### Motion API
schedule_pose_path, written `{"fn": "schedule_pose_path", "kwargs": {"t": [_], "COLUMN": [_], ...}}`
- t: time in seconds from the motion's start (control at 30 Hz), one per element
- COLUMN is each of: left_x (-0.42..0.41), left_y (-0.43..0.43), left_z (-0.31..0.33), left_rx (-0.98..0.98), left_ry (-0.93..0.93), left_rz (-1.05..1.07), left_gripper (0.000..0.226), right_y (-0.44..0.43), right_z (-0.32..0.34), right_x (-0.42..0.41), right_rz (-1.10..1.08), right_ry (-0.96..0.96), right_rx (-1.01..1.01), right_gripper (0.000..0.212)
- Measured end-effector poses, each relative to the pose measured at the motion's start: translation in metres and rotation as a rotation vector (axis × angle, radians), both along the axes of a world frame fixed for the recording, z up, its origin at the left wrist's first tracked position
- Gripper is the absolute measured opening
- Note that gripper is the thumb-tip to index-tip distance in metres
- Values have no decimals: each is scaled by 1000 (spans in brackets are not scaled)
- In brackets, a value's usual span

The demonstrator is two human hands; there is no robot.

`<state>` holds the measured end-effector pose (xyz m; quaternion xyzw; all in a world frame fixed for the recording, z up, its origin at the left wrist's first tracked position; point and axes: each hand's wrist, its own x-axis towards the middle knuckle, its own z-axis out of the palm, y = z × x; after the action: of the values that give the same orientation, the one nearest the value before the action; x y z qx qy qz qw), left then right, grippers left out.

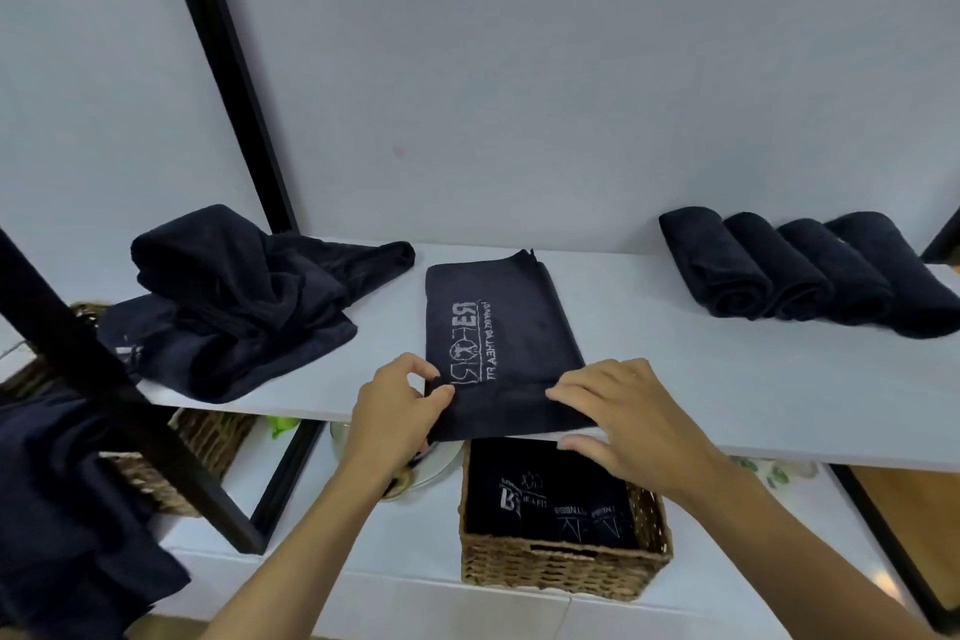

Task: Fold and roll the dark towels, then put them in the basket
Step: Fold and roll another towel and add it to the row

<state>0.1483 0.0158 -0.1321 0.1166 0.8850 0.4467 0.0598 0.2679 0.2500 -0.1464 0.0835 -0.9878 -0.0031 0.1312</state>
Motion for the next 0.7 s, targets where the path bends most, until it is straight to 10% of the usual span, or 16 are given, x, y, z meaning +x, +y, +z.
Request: {"fn": "schedule_pose_path", "kwargs": {"t": [0.17,0.3,0.5,0.7], "left_x": [0,-11,-32,-61], "left_y": [-1,-11,-3,11], "left_z": [-9,-23,2,14], "left_rx": [-269,-390,-229,-139], "left_ry": [689,930,472,10], "left_rz": [-155,-505,-493,-539], "left_gripper": [11,56,30,14], "right_y": [-1,0,5,-3], "right_z": [20,30,42,21], "right_x": [-9,-21,-43,-47], "right_rz": [-31,-25,-104,35], "right_ry": [-139,-239,-345,117], "right_rx": [-173,-349,-519,-250], "right_gripper": [34,21,35,18]}}
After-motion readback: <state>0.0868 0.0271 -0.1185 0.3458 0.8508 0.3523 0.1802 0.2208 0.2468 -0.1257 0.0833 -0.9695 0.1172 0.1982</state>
